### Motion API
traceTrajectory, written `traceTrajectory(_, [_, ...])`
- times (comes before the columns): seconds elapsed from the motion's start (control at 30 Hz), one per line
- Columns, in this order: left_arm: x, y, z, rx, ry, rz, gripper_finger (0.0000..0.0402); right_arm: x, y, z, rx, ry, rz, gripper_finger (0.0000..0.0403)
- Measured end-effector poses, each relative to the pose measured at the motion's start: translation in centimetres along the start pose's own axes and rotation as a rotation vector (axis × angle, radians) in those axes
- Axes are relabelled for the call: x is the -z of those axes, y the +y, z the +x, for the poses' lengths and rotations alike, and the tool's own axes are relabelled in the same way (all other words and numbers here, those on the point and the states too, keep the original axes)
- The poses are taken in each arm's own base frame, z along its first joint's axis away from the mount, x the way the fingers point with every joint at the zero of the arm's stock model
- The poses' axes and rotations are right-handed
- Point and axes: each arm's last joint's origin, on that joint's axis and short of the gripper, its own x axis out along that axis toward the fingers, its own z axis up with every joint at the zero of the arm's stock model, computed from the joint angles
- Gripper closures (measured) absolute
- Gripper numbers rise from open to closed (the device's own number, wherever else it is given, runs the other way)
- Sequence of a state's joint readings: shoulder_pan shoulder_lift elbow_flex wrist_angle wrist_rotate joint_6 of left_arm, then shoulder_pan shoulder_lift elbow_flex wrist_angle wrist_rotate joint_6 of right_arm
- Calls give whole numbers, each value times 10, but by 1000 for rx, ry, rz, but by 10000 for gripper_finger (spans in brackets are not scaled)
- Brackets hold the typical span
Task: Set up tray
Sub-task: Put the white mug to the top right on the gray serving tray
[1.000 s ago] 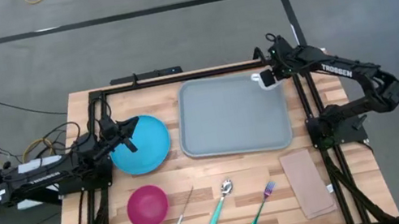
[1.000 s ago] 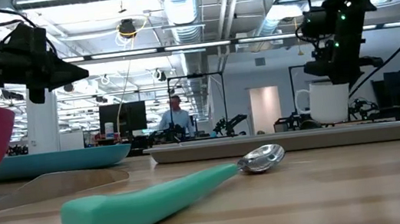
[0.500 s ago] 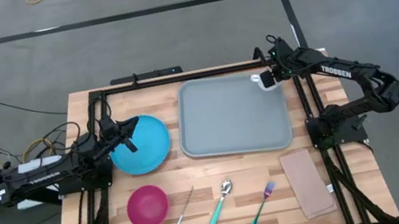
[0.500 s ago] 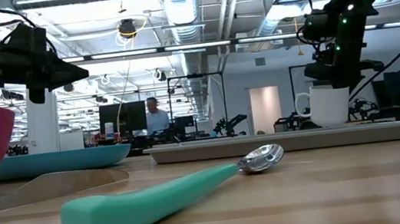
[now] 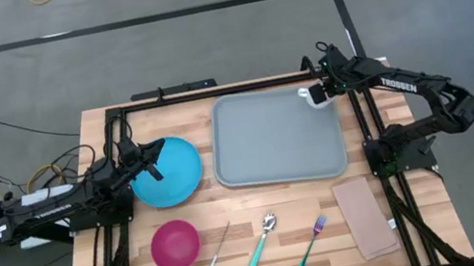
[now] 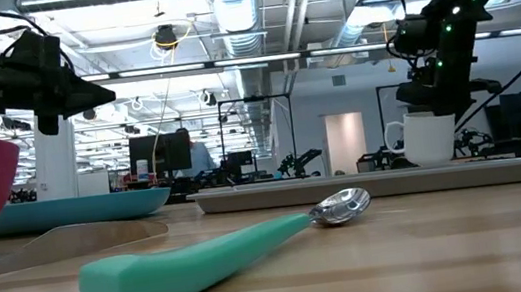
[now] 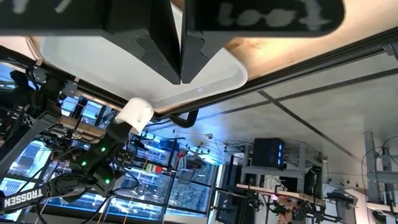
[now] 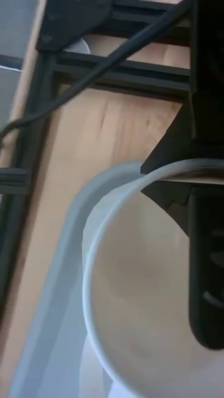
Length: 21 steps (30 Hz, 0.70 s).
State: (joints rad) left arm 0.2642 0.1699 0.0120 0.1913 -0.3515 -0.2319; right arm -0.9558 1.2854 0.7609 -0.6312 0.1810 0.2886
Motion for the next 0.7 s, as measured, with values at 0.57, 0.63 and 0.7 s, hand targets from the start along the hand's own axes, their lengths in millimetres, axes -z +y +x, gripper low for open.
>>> traceTrajectory(0.57, [0, 0, 0, 0, 0, 3, 402, -9, 9, 33, 7, 46, -35, 359])
traceTrajectory(0.63, [0, 0, 0, 0, 0, 4, 401, -6, 8, 33, 2, 66, -41, 349])
traceTrajectory(0.7, [0, 0, 0, 0, 0, 3, 401, -6, 8, 31, 0, 57, -40, 340])
